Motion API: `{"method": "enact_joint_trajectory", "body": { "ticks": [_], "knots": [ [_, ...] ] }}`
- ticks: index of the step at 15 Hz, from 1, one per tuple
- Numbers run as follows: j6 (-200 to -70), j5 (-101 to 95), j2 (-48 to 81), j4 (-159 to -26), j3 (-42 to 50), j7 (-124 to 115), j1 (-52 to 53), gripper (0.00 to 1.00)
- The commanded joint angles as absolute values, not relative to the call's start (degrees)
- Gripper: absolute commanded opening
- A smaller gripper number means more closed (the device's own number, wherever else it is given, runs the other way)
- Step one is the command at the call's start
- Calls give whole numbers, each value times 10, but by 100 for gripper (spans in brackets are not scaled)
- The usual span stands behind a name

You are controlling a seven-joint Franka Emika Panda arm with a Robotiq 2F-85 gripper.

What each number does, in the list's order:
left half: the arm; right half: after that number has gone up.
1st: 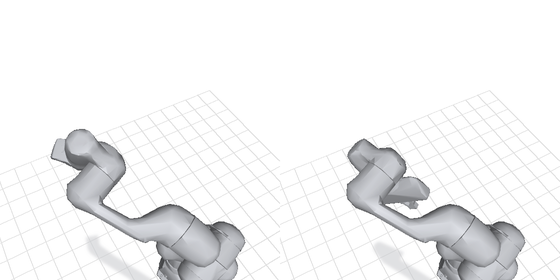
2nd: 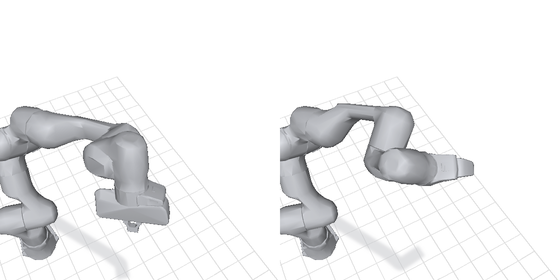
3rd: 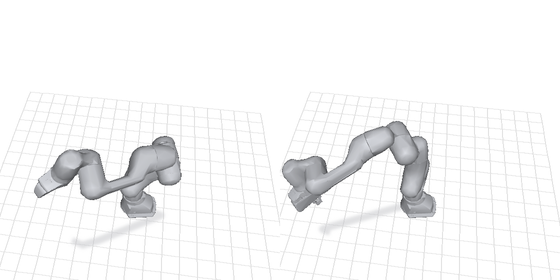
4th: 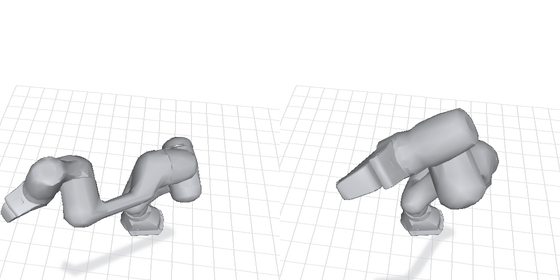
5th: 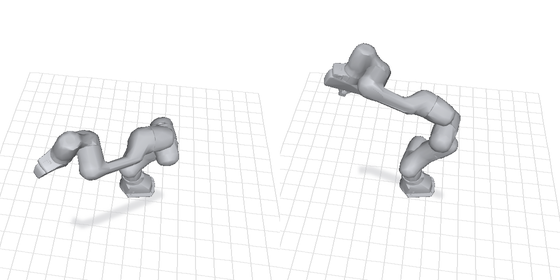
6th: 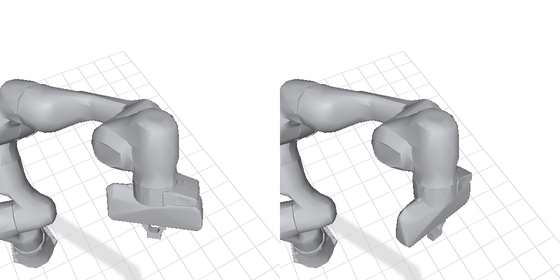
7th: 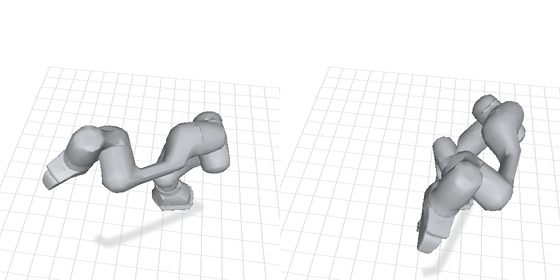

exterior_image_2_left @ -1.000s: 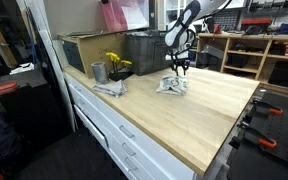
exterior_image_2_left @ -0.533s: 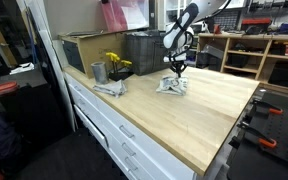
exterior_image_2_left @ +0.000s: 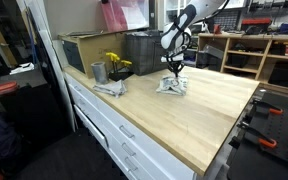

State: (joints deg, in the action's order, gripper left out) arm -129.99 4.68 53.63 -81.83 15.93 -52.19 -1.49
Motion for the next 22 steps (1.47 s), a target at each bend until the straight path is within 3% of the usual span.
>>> {"method": "enact_joint_trajectory", "body": {
  "ticks": [1,15,22],
  "knots": [
    [-1286,39,549,-792,154,-544,-14,0],
    [-1363,38,634,-669,157,-594,-17,0],
    [-1374,29,612,-689,179,-609,-8,0]
  ]
}}
